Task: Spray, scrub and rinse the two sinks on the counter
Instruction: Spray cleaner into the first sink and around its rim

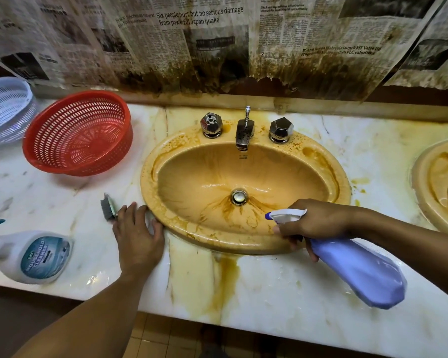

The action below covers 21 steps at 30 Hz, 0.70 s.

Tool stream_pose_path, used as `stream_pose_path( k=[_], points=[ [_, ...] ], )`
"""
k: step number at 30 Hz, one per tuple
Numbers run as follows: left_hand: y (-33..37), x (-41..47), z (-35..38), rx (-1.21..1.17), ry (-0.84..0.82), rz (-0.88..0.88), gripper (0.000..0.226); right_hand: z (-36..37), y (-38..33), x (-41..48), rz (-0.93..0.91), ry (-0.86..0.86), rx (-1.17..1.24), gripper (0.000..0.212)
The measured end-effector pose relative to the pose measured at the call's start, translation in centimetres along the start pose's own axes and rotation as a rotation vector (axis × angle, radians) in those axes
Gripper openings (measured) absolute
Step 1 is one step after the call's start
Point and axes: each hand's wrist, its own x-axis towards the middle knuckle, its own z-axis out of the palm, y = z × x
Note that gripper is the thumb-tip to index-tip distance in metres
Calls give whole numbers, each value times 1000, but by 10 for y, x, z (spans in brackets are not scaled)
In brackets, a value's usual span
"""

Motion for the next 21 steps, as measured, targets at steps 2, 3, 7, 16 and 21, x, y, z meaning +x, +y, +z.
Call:
stream_pose_path(
  k=[2, 3, 7, 16, 21],
  points=[
    [0, 0, 1, -1, 5, 5, 46, -1, -3, 1, -14, -25, -4, 54],
    [0, 0, 0, -1, 7, 8, 45, 0, -6, 2, -14, -30, -12, 58],
    [-1, 1, 0, 1, 11, 17, 41, 8, -18, 5, -20, -25, -13, 66],
    [-2, 1, 1, 5, 6, 11, 41, 22, -30, 20, -34, 75, 24, 40],
    [-2, 0, 1, -2, 5, 6, 42, 13, -25, 10, -28, 21, -19, 45]
  ],
)
